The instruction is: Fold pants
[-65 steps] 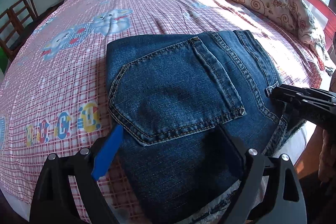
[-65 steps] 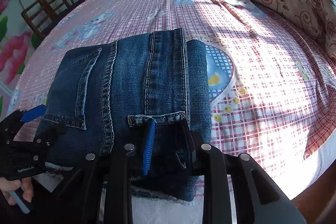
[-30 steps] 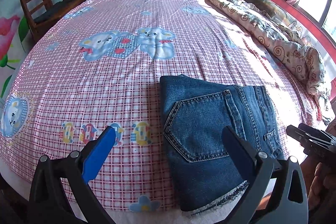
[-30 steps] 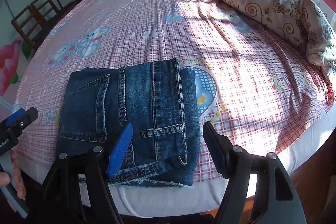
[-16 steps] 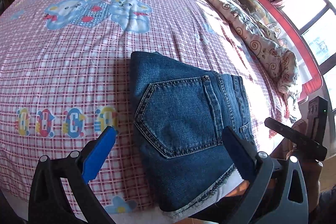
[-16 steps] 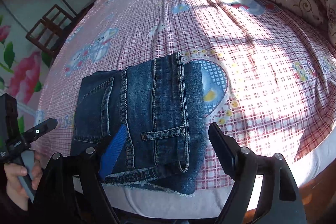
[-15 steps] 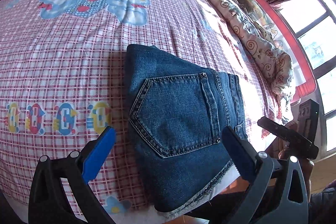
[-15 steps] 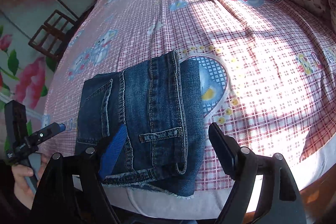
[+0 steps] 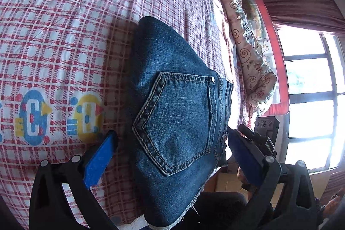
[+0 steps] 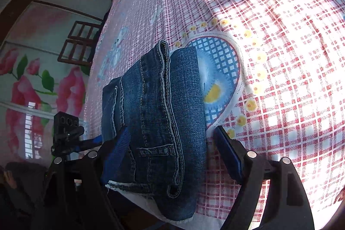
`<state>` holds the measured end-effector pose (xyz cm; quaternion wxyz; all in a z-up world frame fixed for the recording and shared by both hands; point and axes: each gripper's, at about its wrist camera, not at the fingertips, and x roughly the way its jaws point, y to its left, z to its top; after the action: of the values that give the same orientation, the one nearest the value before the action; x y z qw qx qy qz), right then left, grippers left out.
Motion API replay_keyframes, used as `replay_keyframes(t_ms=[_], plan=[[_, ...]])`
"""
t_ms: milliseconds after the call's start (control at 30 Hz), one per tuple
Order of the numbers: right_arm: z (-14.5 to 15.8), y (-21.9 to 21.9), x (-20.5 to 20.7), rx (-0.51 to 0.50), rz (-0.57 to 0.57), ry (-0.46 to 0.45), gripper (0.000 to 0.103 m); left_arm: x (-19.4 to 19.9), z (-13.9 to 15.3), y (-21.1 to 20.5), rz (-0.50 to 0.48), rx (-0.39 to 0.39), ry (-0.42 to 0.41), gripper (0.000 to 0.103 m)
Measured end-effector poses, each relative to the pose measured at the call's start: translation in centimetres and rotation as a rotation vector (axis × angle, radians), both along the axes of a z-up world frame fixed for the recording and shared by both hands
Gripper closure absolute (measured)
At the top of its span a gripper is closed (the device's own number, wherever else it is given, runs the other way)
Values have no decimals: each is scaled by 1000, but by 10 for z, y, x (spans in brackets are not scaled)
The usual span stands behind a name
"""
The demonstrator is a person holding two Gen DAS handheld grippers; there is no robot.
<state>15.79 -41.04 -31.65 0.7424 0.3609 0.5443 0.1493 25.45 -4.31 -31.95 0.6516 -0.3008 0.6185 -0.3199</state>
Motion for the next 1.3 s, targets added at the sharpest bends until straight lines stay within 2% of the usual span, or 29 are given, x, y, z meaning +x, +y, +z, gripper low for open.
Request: replay_keyframes(t_ms=[100,267,433,500,533,567,700,833,867,900,933,967,1000,1167,1300], plan=[[-4,5,8,43,50,22,24,4,0,-2,-33,-18,13,2],[-4,14,15,56,89,38,23,14,-1,-16,-86,-44,17,2],[-15,1,20,220,89,63,23,21,-4,-24,-159,-85,35,2],[-20,-3,22,256,105,80,24,24,-6,-24,-196,-109,55,2],[-21,-3,24,223,115,98,28,24,-7,-24,-214,-108,61,2],[-22,-3,26,203,124,116,37,24,-6,-27,-233,-102,62,2],[-17,12,30,139,165,133,39,24,-3,-41,-304,-61,37,2],[-1,45,35,-54,226,139,39,19,3,-52,-340,-29,-4,2],[1,50,35,-97,234,145,46,18,4,-52,-345,-9,-19,9],[2,51,36,-110,225,161,75,17,5,-52,-340,32,-26,35],[3,50,36,-102,212,168,77,20,2,-48,-316,80,-14,64],[7,52,36,-99,215,157,83,23,-3,-40,-281,87,21,78],[10,54,35,-105,224,144,85,23,-4,-34,-271,65,27,81],[25,55,34,-110,232,116,87,16,3,-34,-270,65,-25,85],[47,67,43,-109,249,81,87,13,15,-32,-284,92,-80,87]])
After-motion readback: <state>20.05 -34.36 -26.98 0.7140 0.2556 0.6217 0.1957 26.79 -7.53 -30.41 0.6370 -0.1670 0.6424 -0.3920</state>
